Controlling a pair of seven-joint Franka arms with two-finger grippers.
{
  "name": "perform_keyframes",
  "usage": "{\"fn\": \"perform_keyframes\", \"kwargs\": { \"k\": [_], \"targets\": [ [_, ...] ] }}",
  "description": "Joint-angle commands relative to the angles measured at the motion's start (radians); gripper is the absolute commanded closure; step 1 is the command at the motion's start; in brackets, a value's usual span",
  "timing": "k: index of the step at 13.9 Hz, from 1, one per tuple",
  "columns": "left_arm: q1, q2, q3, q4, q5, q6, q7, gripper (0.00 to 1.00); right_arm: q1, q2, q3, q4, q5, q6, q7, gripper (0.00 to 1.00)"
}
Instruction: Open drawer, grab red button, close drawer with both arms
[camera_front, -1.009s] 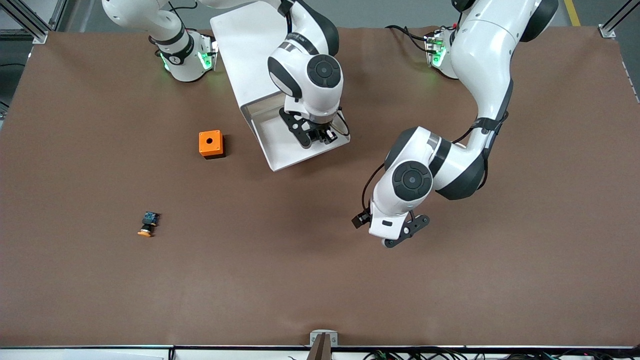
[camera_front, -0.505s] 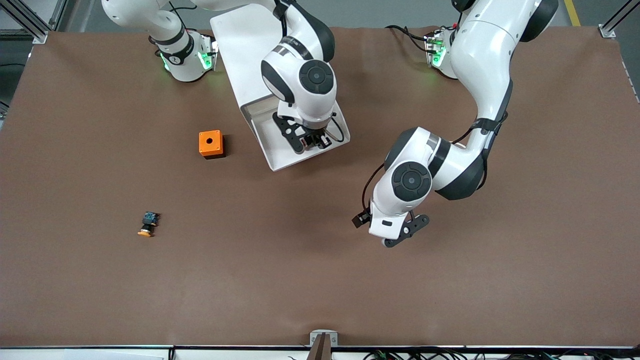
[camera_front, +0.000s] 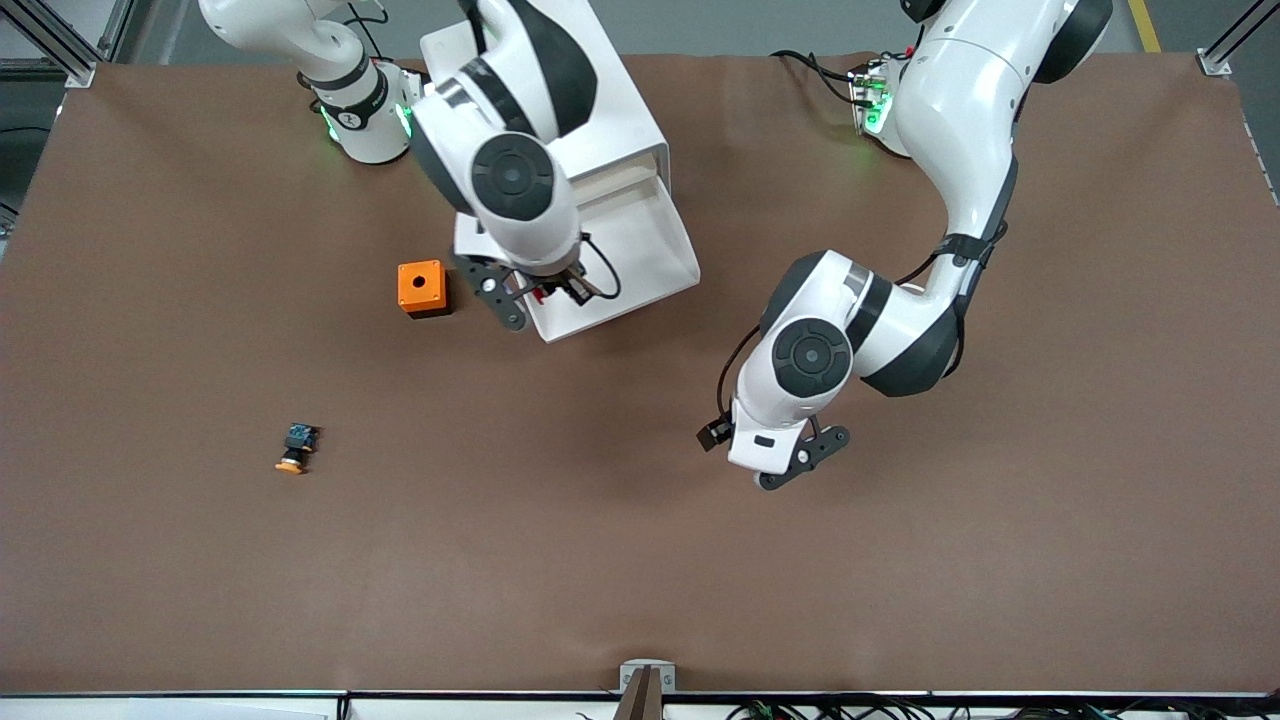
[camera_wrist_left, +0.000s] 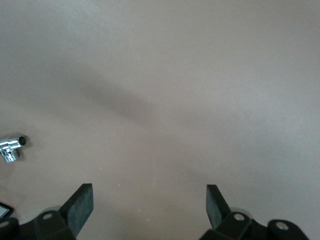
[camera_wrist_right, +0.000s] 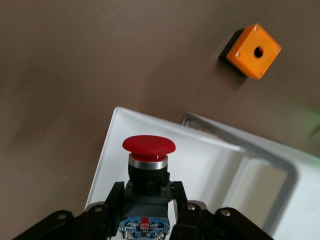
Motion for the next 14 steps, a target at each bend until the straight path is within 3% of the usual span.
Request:
{"fn": "perform_keyframes", "kwargs": {
  "k": [1,7,10,14],
  "targets": [
    [-0.054,-0.014,0.001,-0.025,0.029,0.008,-0.011,0.01,-0.092,-0.065,0.009,0.007,0.010,-0.079,-0.184,1.00],
    [-0.180,0.007,-0.002,-0.025,0.012,0.008,-0.011,0.01,-0.264,-0.116,0.006,0.001,-0.071,-0.118,-0.538,1.00],
    [-0.221,0.021,-0.002,-0.023,0.009,0.008,-0.011,0.01,-0.330,-0.109,0.006,-0.073,-0.108,0.012,-0.719,1.00],
    [-0.243,0.020,-0.002,-0.025,-0.110,0.008,-0.010,0.01,-0.432,-0.098,0.006,-0.190,-0.122,0.210,-0.939,1.00]
  ]
}}
